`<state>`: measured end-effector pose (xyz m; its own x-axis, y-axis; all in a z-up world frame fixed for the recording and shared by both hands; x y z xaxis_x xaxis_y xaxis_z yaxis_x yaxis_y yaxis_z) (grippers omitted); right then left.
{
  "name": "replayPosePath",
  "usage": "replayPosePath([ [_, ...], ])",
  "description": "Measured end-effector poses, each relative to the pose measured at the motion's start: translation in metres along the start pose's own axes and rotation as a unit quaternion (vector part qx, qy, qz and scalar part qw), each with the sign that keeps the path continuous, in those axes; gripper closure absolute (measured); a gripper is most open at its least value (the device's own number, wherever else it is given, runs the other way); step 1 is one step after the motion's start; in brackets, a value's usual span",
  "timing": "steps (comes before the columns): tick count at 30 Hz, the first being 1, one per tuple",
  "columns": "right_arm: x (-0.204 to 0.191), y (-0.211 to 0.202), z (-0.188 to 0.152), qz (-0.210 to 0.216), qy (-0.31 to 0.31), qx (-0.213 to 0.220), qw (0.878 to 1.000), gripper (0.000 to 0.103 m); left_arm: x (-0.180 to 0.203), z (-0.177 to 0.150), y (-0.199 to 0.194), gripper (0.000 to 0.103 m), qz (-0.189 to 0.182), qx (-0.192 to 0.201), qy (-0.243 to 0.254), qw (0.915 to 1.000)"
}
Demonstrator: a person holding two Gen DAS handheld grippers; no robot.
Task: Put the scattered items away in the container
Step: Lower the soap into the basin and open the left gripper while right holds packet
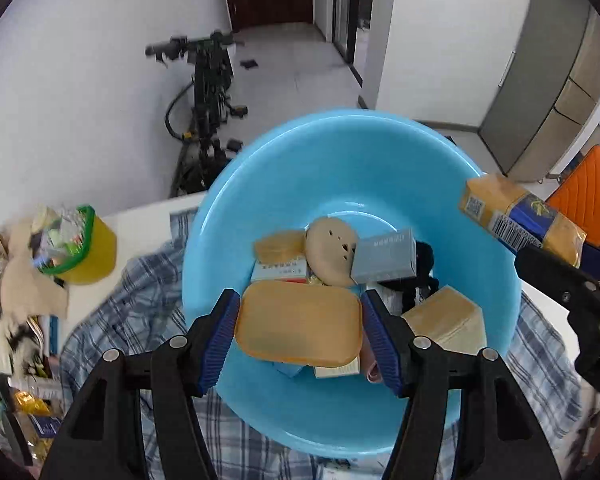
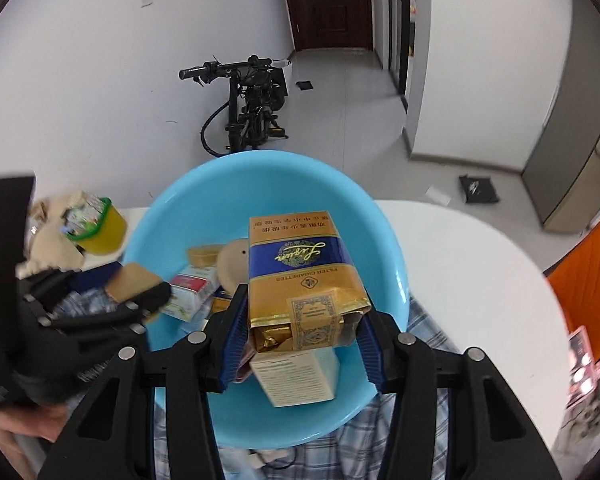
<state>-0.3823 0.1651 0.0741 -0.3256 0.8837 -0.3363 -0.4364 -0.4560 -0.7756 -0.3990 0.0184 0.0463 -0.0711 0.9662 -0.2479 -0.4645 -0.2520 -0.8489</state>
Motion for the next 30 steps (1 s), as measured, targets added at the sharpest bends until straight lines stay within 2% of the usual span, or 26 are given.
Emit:
replayPosePath([
  [3, 0.000, -0.003, -0.005, -0.017, -0.012, -0.010, 1.000, 0.055, 0.001, -0.005, 0.003, 0.038, -0.017, 0.001, -0.003, 0.9999],
  [12, 0.005, 0.017, 0.007, -0.005, -0.003, -0.014, 1.000, 0.055, 0.003, 0.004, 0.007, 0.038, -0.025, 0.007, -0.007, 0.9996],
  [30, 0.028, 0.065, 0.004, 0.002, 0.003, -0.047, 0.999, 0.055, 0.019, 0.003, 0.077, 0.038, -0.033, -0.033, -0.003, 0.9989],
])
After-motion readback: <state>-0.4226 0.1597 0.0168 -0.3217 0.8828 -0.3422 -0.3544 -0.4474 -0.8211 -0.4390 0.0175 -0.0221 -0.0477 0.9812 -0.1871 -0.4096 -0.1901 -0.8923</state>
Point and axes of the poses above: each gripper's, at about its wrist camera, not at the fingertips, and y roughly the way its jaws point, x to its right, z to its top, the point moved 8 cm from there along y, roughly the way its jaws point, and after that the axes turned 14 degrees about z, right-handed, at the moved point
